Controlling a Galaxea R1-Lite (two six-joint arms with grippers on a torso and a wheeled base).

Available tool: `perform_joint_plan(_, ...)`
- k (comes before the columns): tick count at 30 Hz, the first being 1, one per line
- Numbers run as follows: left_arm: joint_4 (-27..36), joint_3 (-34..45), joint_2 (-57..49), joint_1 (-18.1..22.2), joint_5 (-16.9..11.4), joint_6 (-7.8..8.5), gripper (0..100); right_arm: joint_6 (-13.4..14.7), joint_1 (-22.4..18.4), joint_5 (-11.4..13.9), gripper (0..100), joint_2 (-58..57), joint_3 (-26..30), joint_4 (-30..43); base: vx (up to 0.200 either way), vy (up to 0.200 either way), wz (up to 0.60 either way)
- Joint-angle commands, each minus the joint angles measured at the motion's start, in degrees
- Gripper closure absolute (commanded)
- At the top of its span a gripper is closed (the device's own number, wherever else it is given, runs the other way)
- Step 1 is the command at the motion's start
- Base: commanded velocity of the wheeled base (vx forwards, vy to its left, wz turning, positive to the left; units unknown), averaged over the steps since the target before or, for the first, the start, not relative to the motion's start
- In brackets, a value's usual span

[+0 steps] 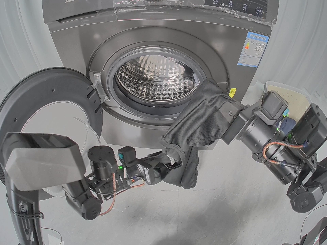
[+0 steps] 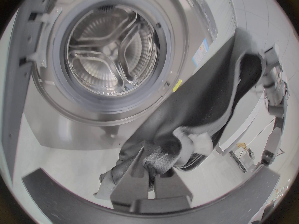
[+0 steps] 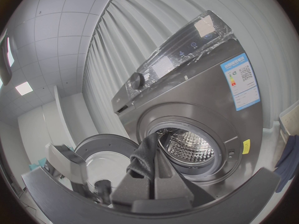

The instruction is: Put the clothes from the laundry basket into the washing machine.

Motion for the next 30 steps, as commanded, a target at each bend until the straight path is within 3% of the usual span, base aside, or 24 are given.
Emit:
perform_joint_plan(1, 0.0, 12.4, -20.2, 4.6, -0.5, -0.3, 100, 0.3, -4.7, 0.2, 100, 0.0, 5.5, -0.1, 0.0, 0.0, 0.0)
perform_joint_plan(5, 0.0, 14.1, -26.2, 6.3, -0.5, -0.74, 100, 0.3, -4.7, 0.2, 100, 0.2, 9.8, -0.2, 0.0, 0.0, 0.0)
perform_joint_plan(9, 0.0, 15.4, -32.9, 7.2, -0.6, -3.64, 100, 0.7, -5.0, 0.2, 100, 4.1, 11.0, -1.0, 0.0, 0.0, 0.0)
perform_joint_plan(12, 0.1, 15.2, -35.3, 7.6, -1.5, -4.87, 100, 0.8, -6.6, 0.5, 100, 7.5, 10.6, -1.2, 0.0, 0.0, 0.0)
perform_joint_plan(21, 0.1, 14.5, -36.3, 7.6, -2.6, -4.87, 100, 1.2, -8.9, 1.1, 100, 20.0, 6.8, -4.8, 0.0, 0.0, 0.0)
perform_joint_plan(29, 0.0, 14.4, -36.2, 7.5, -2.7, -4.87, 100, 1.4, -8.1, 1.6, 100, 21.5, 5.8, -4.8, 0.0, 0.0, 0.0)
perform_joint_plan(30, 0.0, 14.4, -36.2, 7.5, -2.7, -4.87, 100, 1.3, -8.0, 1.5, 0, 21.6, 6.1, -4.8, 0.0, 0.0, 0.0)
